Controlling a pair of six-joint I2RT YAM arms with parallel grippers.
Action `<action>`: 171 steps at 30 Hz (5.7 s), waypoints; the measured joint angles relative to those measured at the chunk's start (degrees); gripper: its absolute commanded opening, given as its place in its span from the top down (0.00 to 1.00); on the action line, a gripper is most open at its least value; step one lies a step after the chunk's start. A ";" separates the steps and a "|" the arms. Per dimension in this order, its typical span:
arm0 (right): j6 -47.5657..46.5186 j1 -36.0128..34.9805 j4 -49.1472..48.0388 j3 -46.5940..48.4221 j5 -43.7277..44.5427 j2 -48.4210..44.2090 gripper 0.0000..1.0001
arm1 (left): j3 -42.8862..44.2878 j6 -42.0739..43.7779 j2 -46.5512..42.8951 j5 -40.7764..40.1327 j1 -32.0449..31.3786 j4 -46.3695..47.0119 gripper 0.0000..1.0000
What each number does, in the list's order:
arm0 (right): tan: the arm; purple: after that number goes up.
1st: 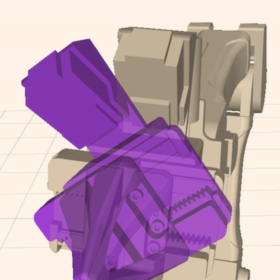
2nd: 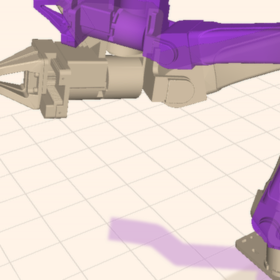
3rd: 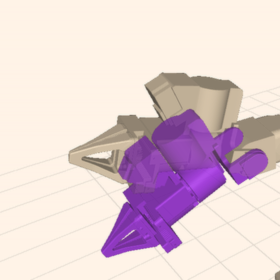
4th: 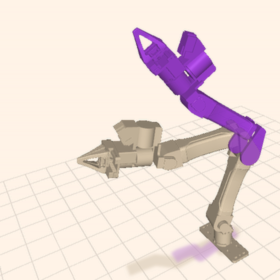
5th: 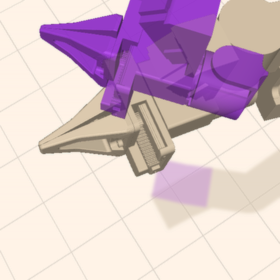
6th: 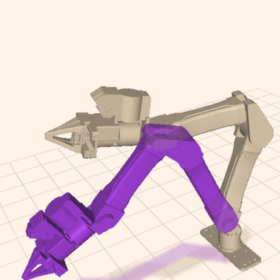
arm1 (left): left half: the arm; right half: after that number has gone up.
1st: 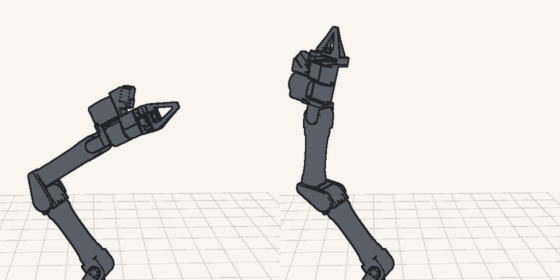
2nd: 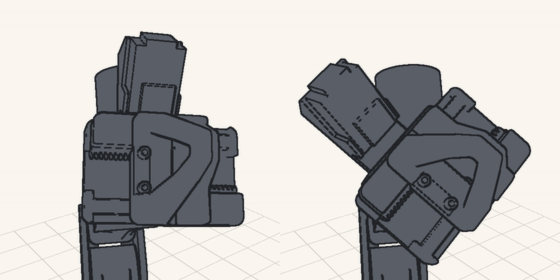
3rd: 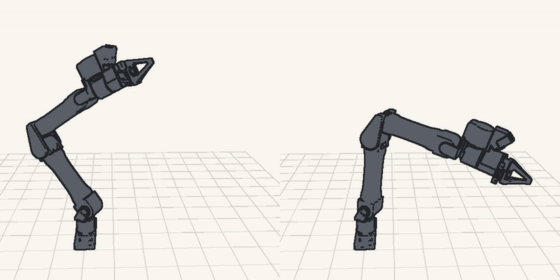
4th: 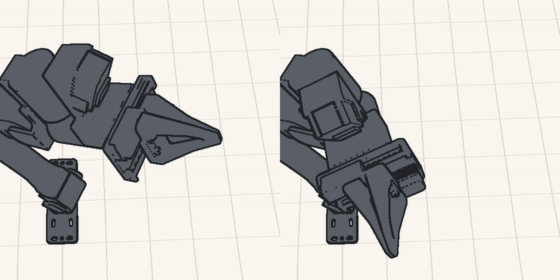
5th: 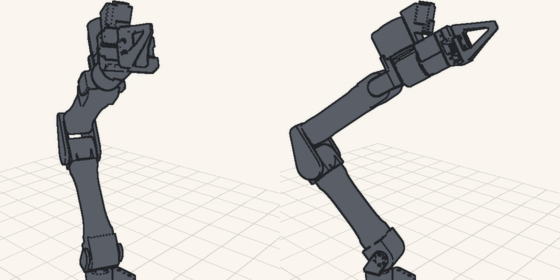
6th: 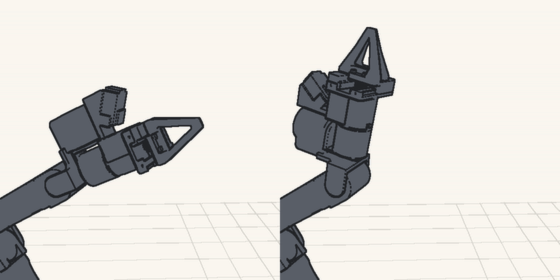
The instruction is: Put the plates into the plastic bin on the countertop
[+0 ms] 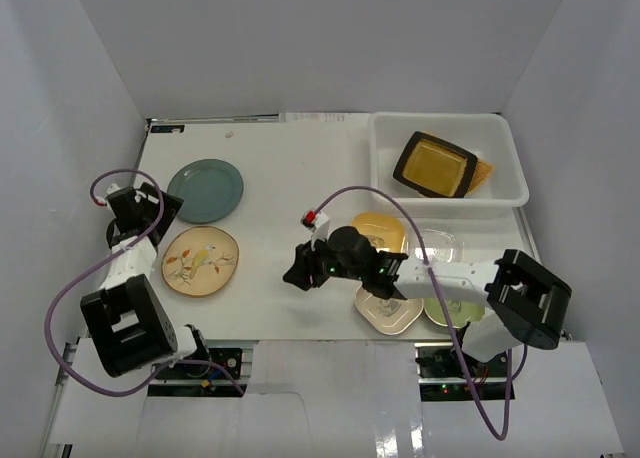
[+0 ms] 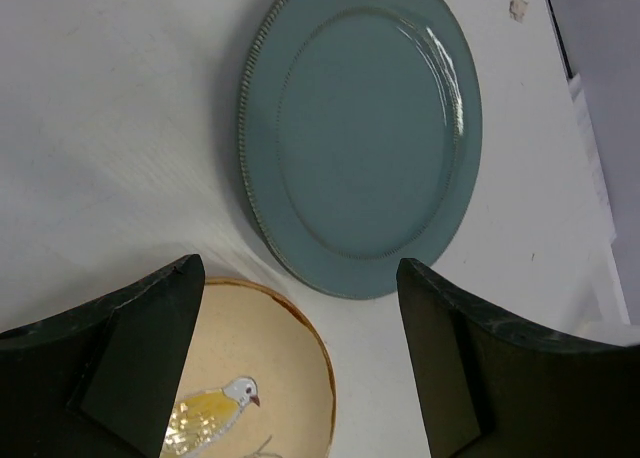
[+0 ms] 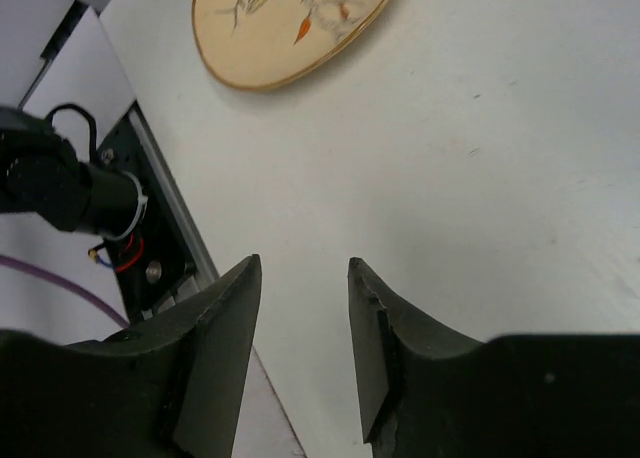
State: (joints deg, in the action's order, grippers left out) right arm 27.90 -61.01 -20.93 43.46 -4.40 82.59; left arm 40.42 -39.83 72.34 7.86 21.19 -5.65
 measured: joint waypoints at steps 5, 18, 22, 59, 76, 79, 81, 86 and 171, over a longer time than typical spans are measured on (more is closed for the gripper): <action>1.14 -5.88 -1.81 -0.33 -2.29 3.41 0.52 | 1.51 0.42 11.23 6.01 4.81 6.40 0.13; 1.66 -6.54 -5.79 -2.27 -3.23 3.69 0.52 | 9.11 1.46 33.07 19.19 6.91 22.86 0.31; 1.51 -6.54 -5.84 -0.57 -2.82 5.01 0.52 | 9.79 -1.66 37.44 22.12 7.39 29.46 0.48; 7.80 20.61 8.09 37.51 -3.23 30.05 0.10 | -12.07 -47.84 32.83 37.57 3.45 74.93 1.00; 25.00 25.18 -6.91 30.64 -19.26 26.40 0.92 | -15.78 -37.92 8.59 42.01 -7.13 62.36 0.71; 23.78 25.57 -7.48 25.03 -19.45 19.96 0.92 | -14.21 -31.56 0.76 44.26 -8.04 51.41 0.30; 21.79 26.14 -6.58 22.12 -20.04 15.21 0.92 | -11.39 -26.25 -4.87 44.83 -9.51 41.99 0.19; 17.20 38.05 -2.27 16.15 -24.06 3.52 0.92 | -4.68 -11.43 -16.37 42.21 -14.58 24.70 0.08; 21.55 3.87 -6.36 24.85 -2.23 35.36 0.92 | -2.14 15.80 -48.50 -16.57 -41.00 -13.64 0.02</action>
State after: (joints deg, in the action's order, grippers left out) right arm 49.45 -57.14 -27.29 68.31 -6.63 117.95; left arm 38.28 -24.03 23.83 -8.71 -19.81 -19.29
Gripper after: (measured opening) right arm 0.108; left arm 0.976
